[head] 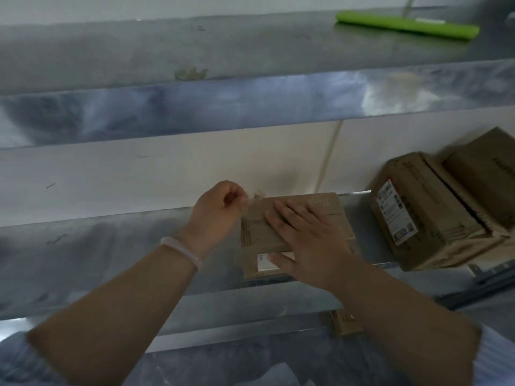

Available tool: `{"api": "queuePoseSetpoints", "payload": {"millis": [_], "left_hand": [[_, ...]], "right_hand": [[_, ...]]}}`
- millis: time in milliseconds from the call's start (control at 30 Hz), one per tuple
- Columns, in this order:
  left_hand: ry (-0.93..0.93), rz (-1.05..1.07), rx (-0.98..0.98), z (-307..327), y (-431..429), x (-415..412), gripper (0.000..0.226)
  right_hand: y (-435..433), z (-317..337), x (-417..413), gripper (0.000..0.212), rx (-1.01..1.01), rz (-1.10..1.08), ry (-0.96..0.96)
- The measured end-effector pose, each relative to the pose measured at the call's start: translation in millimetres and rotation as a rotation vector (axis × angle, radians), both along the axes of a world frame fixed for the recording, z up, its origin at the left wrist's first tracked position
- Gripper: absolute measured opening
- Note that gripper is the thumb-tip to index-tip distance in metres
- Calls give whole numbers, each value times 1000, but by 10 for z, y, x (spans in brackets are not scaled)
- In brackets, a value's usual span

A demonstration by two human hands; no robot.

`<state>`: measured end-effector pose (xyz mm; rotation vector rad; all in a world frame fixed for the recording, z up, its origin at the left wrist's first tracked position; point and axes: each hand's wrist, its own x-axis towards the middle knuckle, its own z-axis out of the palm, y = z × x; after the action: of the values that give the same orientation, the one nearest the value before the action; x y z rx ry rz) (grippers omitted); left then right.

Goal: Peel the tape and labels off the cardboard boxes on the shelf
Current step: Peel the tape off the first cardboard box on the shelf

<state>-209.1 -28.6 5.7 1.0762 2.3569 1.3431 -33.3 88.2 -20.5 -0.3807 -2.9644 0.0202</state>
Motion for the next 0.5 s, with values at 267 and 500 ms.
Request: {"api": "queuePoseSetpoints", "payload": {"millis": [267, 500], "left_hand": [[-447, 187, 98, 78, 102, -93, 8], [-722, 288, 373, 206, 186, -180, 9]], "right_hand": [[6, 57, 23, 70, -101, -13, -40], [-6, 55, 21, 66, -109, -13, -15]]}}
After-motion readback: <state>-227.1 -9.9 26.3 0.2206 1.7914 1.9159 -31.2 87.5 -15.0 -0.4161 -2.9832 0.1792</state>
